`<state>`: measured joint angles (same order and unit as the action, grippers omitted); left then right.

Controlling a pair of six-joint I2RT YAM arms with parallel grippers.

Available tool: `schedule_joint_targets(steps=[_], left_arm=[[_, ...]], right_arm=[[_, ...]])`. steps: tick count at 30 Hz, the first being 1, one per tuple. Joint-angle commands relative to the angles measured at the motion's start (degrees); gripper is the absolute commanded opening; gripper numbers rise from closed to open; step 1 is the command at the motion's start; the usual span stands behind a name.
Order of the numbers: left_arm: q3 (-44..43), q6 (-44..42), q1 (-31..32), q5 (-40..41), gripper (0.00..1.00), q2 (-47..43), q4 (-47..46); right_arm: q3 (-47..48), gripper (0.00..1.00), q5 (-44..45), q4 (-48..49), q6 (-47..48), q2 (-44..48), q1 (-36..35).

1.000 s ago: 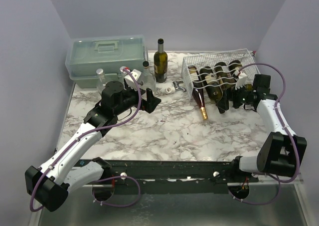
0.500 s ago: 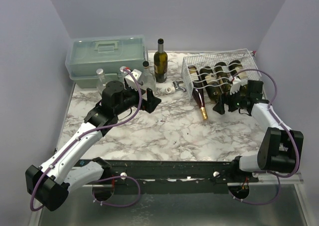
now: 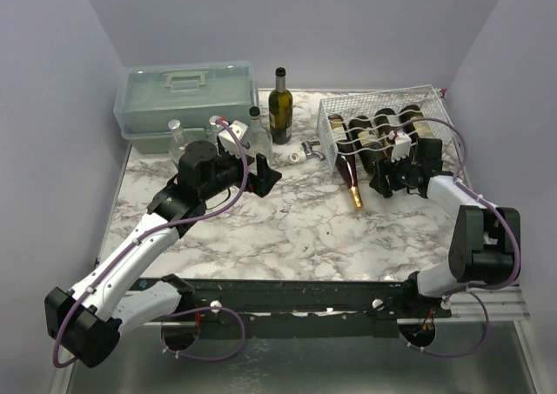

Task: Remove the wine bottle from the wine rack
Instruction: Pick up the wine bottle from the wine rack.

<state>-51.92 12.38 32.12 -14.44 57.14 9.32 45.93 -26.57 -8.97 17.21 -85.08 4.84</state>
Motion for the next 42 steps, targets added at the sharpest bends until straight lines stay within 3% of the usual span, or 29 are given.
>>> schedule_joint_targets(steps=[1,9,28,32,38,42], left_arm=[[0.52,-0.60,0.14,0.55,0.99,0.07,-0.89],[0.53,-0.64,0.14,0.71,0.99,-0.06,-0.88],[0.57,-0.77,0.14,0.81,0.99,0.51,-0.83],[0.53,-0.75,0.18,0.81,0.99,0.68,-0.80],[0.59,-0.91,0.14,0.97,0.99,0.60,-0.79],[0.53,-0.94,0.14,0.99,0.99,0.53,-0.80]], right_arm=[[0.58,0.71,3.55,2.47,-1.21,-2.09,-1.04],[1.26,0.63,4.81,2.16,-1.95,-4.59,-2.03],[2.53,0.58,8.28,3.96,-4.17,-8.74,-4.74],[2.65,0.53,8.54,3.86,-4.10,-9.31,-4.73],[2.76,0.36,8.69,3.63,-4.13,-8.83,-4.75],[2.65,0.20,9.13,3.52,-4.36,-7.81,-4.69]])
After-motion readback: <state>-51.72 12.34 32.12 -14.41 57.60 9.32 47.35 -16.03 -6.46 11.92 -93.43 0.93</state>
